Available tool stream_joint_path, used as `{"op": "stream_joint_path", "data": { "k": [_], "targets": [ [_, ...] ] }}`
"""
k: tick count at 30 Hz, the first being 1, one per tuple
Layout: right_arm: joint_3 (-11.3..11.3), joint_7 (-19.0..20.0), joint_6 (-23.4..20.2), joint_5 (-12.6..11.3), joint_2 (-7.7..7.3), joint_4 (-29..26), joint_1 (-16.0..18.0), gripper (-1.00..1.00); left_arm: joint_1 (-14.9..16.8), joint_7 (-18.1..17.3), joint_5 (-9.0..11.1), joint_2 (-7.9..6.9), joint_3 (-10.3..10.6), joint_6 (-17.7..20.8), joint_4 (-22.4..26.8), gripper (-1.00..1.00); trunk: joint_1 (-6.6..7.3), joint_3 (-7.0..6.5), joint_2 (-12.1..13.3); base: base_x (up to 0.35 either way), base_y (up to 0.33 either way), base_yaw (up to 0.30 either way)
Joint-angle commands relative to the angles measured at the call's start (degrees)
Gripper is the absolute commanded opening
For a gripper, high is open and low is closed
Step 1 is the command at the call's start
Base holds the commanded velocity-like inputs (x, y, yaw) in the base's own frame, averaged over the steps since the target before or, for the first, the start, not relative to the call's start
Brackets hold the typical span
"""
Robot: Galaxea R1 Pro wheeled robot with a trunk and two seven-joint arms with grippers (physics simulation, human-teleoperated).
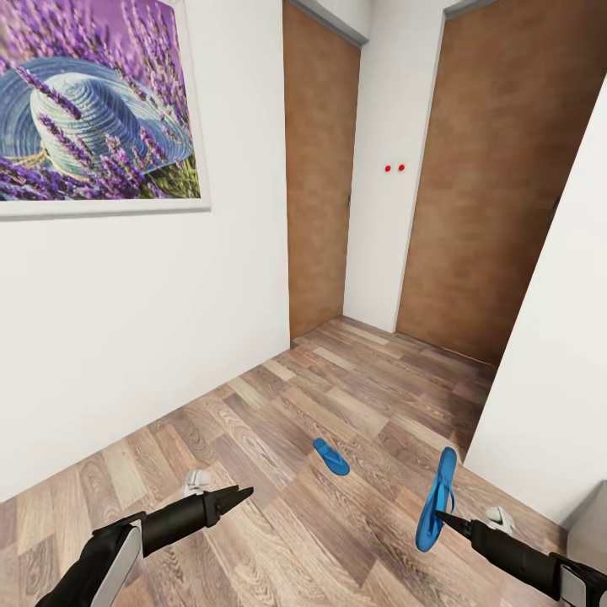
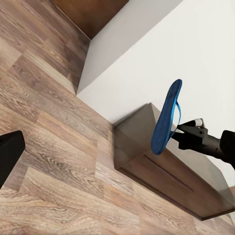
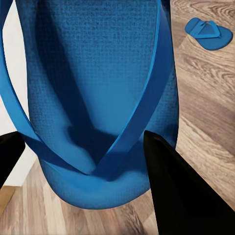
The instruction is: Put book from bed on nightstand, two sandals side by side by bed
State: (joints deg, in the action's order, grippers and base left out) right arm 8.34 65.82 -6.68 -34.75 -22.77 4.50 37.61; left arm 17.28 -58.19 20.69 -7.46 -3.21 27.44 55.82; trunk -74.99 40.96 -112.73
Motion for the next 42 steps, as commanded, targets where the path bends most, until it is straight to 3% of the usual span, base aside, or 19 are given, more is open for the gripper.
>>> {"op": "stream_joint_path", "data": {
  "k": [1,10,42],
  "targets": [
    [0.41,0.19,-0.7,-0.66,0.01,0.15,0.09,-1.0,0.03,-0.09,0.31,-0.01,-0.02,0.51,0.0,1.0,0.01,0.06,-0.03,0.0,0.0,0.0],
    [0.43,0.19,-0.7,-0.63,0.01,0.15,0.09,-1.0,0.03,-0.09,0.31,-0.01,-0.01,0.51,-0.01,1.0,0.01,0.22,-0.03,0.0,0.0,0.0],
    [0.44,0.19,-0.7,-0.64,0.01,0.15,0.09,-1.0,0.03,-0.09,0.31,-0.01,0.04,0.47,-0.01,1.0,0.01,3.06,-0.03,0.0,0.0,0.0]
  ]
}}
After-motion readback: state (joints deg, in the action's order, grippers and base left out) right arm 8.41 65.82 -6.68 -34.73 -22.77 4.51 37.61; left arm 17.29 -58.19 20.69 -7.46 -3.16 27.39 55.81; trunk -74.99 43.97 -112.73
